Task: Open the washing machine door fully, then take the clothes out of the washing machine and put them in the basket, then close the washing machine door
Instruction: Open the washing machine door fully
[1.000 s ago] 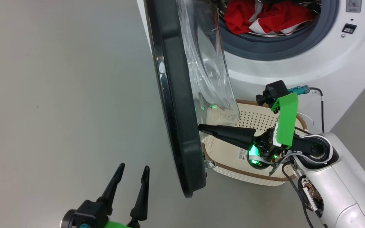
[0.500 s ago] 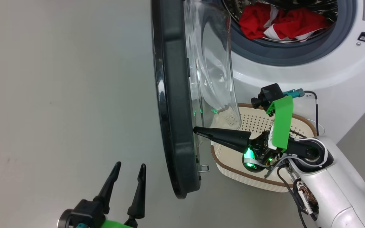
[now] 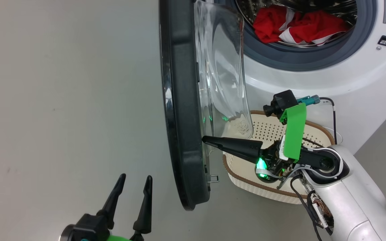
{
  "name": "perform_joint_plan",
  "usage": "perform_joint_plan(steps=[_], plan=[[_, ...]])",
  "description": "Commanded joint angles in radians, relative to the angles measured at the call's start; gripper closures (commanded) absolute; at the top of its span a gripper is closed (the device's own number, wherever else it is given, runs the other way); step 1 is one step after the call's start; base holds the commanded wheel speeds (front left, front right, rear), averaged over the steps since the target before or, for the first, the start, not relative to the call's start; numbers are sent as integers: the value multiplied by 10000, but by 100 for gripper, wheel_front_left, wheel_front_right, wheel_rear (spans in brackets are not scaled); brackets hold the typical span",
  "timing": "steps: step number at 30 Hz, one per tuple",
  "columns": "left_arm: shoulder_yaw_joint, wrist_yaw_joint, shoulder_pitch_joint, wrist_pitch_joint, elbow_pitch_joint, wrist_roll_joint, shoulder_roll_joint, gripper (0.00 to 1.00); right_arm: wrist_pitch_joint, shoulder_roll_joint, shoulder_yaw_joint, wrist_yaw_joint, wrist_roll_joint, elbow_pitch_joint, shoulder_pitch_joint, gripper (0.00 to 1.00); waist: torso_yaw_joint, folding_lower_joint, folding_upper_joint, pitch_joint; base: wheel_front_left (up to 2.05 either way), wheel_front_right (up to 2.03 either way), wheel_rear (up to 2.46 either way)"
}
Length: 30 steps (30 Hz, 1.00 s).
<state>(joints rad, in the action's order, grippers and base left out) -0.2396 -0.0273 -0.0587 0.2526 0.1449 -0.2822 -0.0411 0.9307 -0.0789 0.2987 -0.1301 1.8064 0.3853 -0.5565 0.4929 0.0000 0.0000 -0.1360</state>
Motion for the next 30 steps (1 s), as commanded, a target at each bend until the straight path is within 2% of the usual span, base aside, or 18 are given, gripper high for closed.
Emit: perform_joint_plan(steps=[1,2,3,4,5,6,30], plan=[[357,-51,-36,92,-276,-69,-91,0,-102,269,64,-6,-110,-277,54,97,-28,0,0,-6,0,0,0],[360,-47,-38,92,-274,-70,-91,0,-137,271,42,-6,-153,-283,64,85,-48,0,0,-5,0,0,0],[364,-42,-37,92,-268,-69,-91,0,-171,272,17,-6,-200,-287,83,68,-70,0,0,3,0,0,0],[371,-37,-33,92,-260,-68,-91,0,-216,273,-13,-6,-258,-290,109,58,-94,0,0,13,0,0,0],[380,-33,-28,92,-251,-67,-91,0,-280,274,-55,-6,-325,-299,142,40,-119,0,0,25,0,0,0],[391,-28,-22,92,-241,-66,-91,0,-362,275,-112,-6,-387,-302,188,0,-143,0,0,39,0,0,0],[836,136,144,92,-114,84,-91,0,-2607,-22,-1558,-6,-2184,43,2706,0,-852,0,0,293,0,0,0]])
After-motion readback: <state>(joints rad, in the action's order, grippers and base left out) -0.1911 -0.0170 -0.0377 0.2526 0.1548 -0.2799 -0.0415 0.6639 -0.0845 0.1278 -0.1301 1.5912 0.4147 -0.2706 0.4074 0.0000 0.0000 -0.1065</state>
